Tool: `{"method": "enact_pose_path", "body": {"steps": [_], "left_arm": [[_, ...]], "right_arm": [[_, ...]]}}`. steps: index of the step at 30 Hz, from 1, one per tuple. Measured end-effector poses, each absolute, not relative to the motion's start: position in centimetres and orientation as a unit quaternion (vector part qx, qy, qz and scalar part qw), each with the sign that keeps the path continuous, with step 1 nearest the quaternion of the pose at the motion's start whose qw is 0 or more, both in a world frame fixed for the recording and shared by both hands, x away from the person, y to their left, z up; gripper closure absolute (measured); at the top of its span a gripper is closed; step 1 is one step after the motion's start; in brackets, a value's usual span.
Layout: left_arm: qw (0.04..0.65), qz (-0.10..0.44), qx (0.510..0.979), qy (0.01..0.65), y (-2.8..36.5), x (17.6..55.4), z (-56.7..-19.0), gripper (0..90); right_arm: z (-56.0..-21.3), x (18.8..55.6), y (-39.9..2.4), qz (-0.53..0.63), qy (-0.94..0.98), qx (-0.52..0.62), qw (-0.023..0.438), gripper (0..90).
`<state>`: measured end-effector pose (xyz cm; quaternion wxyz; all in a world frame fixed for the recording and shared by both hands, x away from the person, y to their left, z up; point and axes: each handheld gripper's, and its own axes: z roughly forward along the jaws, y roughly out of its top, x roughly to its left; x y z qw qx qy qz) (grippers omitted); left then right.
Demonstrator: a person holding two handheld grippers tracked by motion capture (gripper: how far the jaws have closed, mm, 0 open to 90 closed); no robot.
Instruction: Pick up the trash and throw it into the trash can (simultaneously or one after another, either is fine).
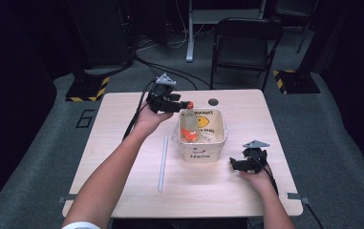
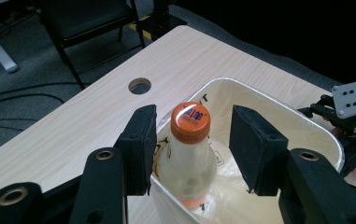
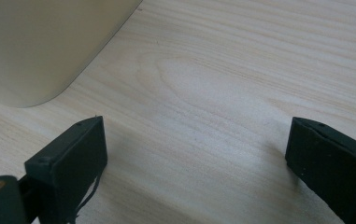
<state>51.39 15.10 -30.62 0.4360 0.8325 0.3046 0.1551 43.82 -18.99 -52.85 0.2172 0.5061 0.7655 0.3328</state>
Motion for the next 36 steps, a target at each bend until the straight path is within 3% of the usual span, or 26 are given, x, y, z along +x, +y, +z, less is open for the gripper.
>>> {"method": "enact_pose_path", "body": {"steps": [13, 36], "left_arm": [[0.439, 0.145, 0.826, 0.323, 18.1, 49.0, -31.9, 55.0], [0.427, 0.118, 0.826, 0.348, 22.2, 44.7, -39.0, 57.3]], "right_arm": [[-52.8, 43.8, -19.0, 0.332, 0.765, 0.507, 0.217, 4.8], [-52.8, 43.8, -18.9, 0.333, 0.765, 0.508, 0.216, 4.7]]}}
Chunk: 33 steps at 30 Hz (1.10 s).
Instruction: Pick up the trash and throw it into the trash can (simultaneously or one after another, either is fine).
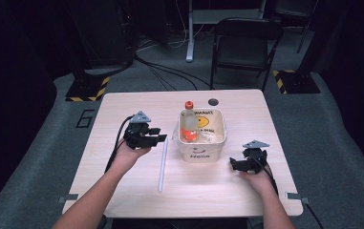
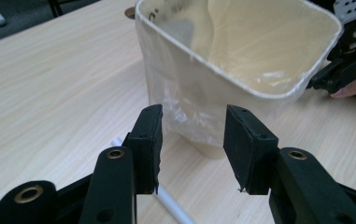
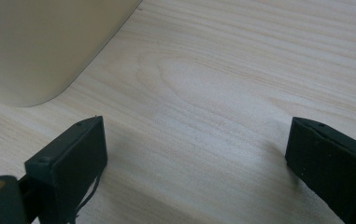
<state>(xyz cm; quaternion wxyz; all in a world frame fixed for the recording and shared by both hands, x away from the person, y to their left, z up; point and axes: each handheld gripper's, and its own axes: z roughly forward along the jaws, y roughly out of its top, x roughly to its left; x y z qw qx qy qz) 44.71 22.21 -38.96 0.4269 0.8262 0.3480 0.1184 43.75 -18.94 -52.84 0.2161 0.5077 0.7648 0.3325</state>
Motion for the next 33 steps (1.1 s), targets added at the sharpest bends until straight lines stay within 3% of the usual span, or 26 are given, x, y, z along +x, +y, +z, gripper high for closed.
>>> {"method": "enact_pose_path", "body": {"steps": [13, 33], "left_arm": [[0.411, 0.106, 0.828, 0.366, 24.5, 43.2, -41.9, 61.5], [0.399, 0.099, 0.827, 0.385, 24.8, 41.3, -46.1, 64.1]], "right_arm": [[-52.8, 43.8, -18.9, 0.332, 0.765, 0.508, 0.216, 4.7], [-52.8, 43.8, -18.9, 0.332, 0.765, 0.508, 0.216, 4.8]]}}
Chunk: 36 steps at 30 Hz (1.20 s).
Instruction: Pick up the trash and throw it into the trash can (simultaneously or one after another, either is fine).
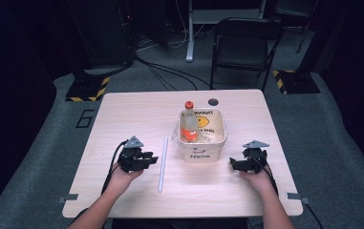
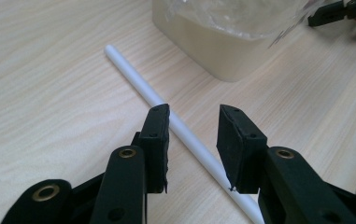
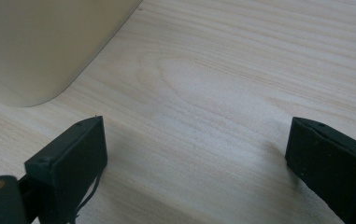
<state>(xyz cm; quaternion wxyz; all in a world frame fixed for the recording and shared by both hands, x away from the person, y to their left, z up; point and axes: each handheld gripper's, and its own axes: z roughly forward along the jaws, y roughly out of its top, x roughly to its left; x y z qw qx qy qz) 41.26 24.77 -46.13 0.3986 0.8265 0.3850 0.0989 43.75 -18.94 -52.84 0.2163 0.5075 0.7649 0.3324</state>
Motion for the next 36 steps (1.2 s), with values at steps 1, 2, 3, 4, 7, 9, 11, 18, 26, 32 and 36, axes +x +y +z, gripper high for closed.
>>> {"method": "enact_pose_path", "body": {"steps": [1, 2, 3, 4, 7, 9, 11, 18, 26, 32, 36], "left_arm": [[0.399, 0.099, 0.825, 0.387, 24.7, 41.2, -46.3, 64.1], [0.400, 0.103, 0.824, 0.387, 24.7, 41.2, -46.5, 64.1], [0.397, 0.102, 0.826, 0.388, 24.6, 41.1, -46.7, 64.1], [0.397, 0.104, 0.824, 0.391, 24.4, 41.0, -47.0, 64.1], [0.388, 0.106, 0.828, 0.391, 23.7, 40.8, -47.9, 64.1], [0.384, 0.101, 0.830, 0.392, 23.3, 40.8, -48.3, 64.1], [0.380, 0.101, 0.833, 0.389, 23.0, 40.8, -48.8, 63.8], [0.361, 0.108, 0.838, 0.395, 22.2, 41.0, -50.0, 62.9], [0.351, 0.111, 0.839, 0.401, 22.1, 41.1, -50.6, 62.2], [0.357, 0.114, 0.831, 0.411, 22.2, 41.3, -50.6, 61.4], [0.355, 0.112, 0.833, 0.410, 22.2, 41.5, -50.7, 60.0]], "right_arm": [[-52.8, 43.8, -18.9, 0.332, 0.765, 0.508, 0.216, 4.7], [-52.8, 43.7, -18.9, 0.332, 0.765, 0.508, 0.216, 4.7], [-52.8, 43.7, -18.9, 0.332, 0.765, 0.508, 0.216, 4.7], [-52.8, 43.7, -18.9, 0.332, 0.765, 0.508, 0.216, 4.7], [-52.8, 43.7, -18.9, 0.332, 0.764, 0.508, 0.216, 4.7], [-52.8, 43.7, -18.9, 0.332, 0.765, 0.508, 0.216, 4.7], [-52.8, 43.7, -18.9, 0.332, 0.764, 0.508, 0.216, 4.7], [-52.8, 43.7, -18.9, 0.332, 0.765, 0.508, 0.216, 4.7], [-52.8, 43.7, -18.9, 0.332, 0.765, 0.508, 0.216, 4.7], [-52.8, 43.7, -18.9, 0.332, 0.765, 0.508, 0.216, 4.7], [-52.8, 43.7, -18.9, 0.332, 0.765, 0.508, 0.216, 4.7]]}}
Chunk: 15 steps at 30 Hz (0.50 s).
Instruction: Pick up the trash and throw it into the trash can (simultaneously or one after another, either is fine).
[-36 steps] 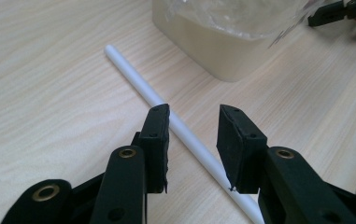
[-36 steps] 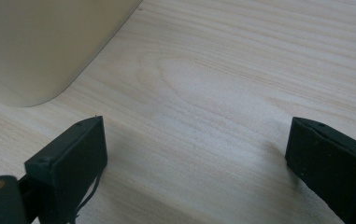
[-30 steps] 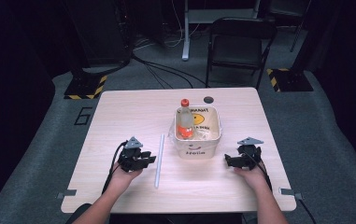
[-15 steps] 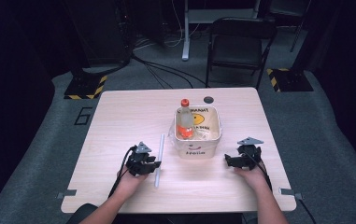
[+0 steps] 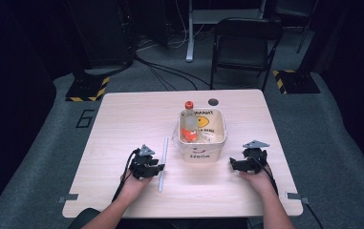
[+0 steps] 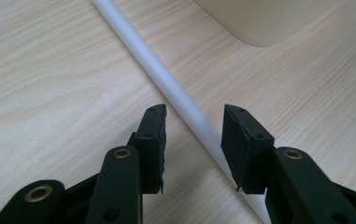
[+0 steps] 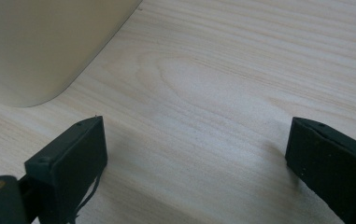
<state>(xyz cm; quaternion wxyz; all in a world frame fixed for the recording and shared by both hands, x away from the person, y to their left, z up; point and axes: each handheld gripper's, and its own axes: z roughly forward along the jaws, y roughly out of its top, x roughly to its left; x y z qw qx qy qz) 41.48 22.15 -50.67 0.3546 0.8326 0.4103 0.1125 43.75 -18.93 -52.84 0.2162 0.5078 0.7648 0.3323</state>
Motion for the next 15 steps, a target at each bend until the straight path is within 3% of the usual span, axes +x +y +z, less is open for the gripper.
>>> {"method": "enact_pose_path", "body": {"steps": [15], "left_arm": [[0.327, 0.136, 0.837, 0.417, 21.93, 41.80, -51.18, 65.2]], "right_arm": [[-52.84, 43.74, -18.92, 0.332, 0.765, 0.508, 0.216, 4.7]]}}
